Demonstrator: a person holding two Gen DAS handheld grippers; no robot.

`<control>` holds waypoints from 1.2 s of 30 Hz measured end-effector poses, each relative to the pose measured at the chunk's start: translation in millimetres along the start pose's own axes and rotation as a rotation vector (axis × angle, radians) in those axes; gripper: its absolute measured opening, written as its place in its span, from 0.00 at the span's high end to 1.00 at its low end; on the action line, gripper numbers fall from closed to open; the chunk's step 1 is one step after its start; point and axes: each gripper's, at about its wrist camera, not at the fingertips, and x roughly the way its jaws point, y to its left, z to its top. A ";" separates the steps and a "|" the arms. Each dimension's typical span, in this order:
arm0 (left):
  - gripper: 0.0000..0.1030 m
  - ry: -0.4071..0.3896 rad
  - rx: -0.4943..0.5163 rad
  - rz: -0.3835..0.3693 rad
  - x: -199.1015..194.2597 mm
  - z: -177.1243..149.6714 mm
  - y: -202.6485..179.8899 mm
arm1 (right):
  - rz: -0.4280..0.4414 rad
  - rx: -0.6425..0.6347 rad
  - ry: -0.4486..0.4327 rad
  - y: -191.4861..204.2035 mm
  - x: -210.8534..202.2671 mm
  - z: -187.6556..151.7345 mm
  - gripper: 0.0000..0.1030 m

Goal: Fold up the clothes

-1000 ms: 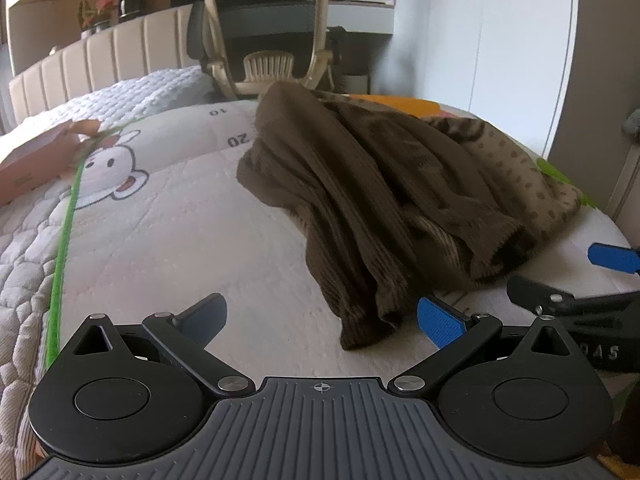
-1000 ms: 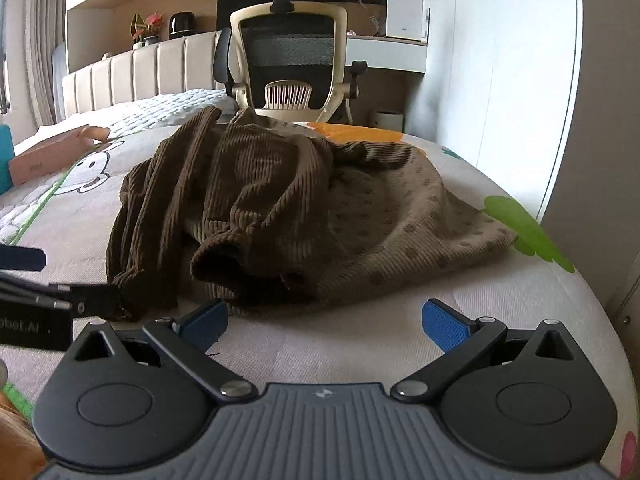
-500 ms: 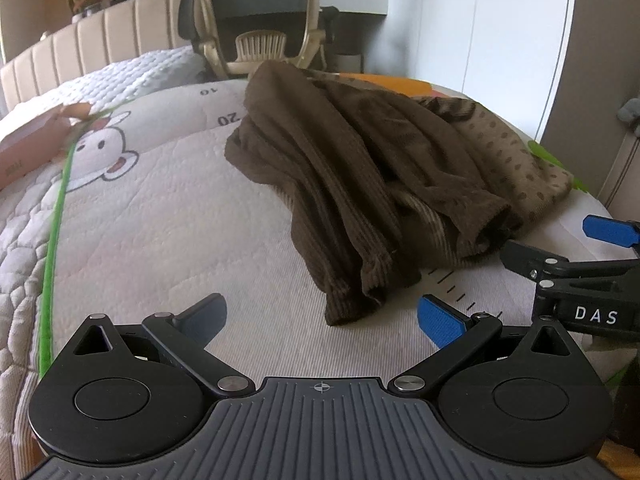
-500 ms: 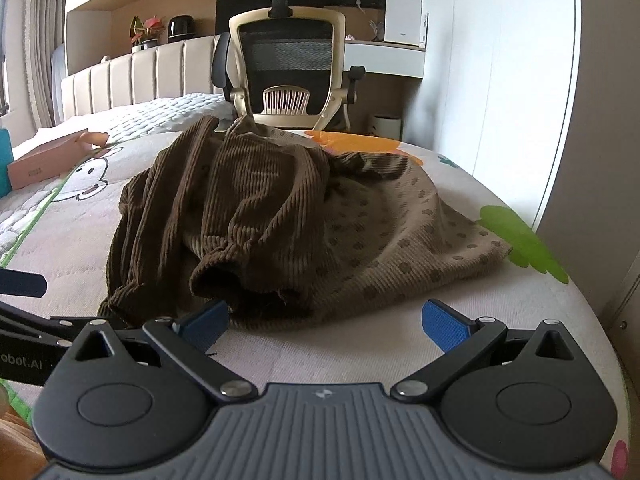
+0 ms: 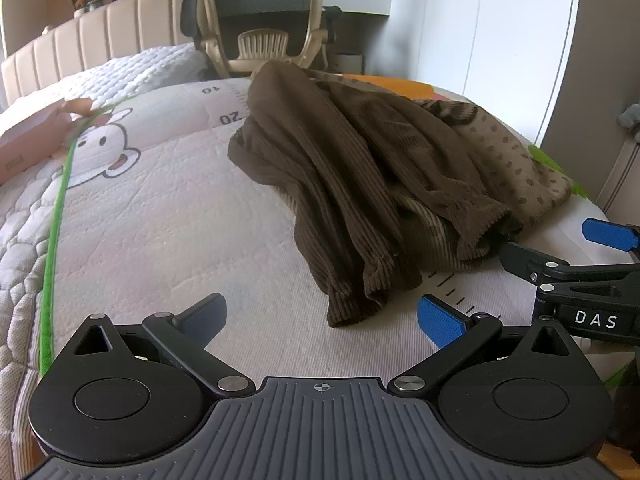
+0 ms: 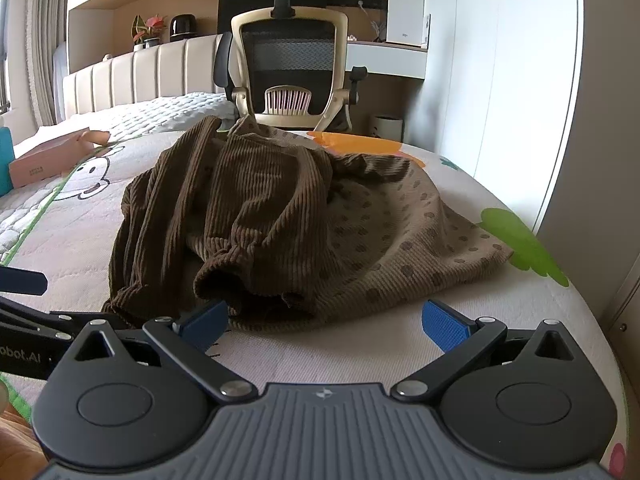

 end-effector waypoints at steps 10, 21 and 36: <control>0.00 0.001 0.000 -0.002 -0.1 0.4 -1.1 | 0.012 -0.011 0.004 1.8 0.6 -1.2 0.00; 0.00 0.003 0.000 -0.002 0.0 0.5 -2.4 | 0.018 -0.016 0.011 2.7 1.6 -2.4 0.00; 0.00 0.008 0.001 -0.001 1.5 0.6 -4.3 | 0.024 -0.016 0.015 1.9 2.8 -3.6 0.00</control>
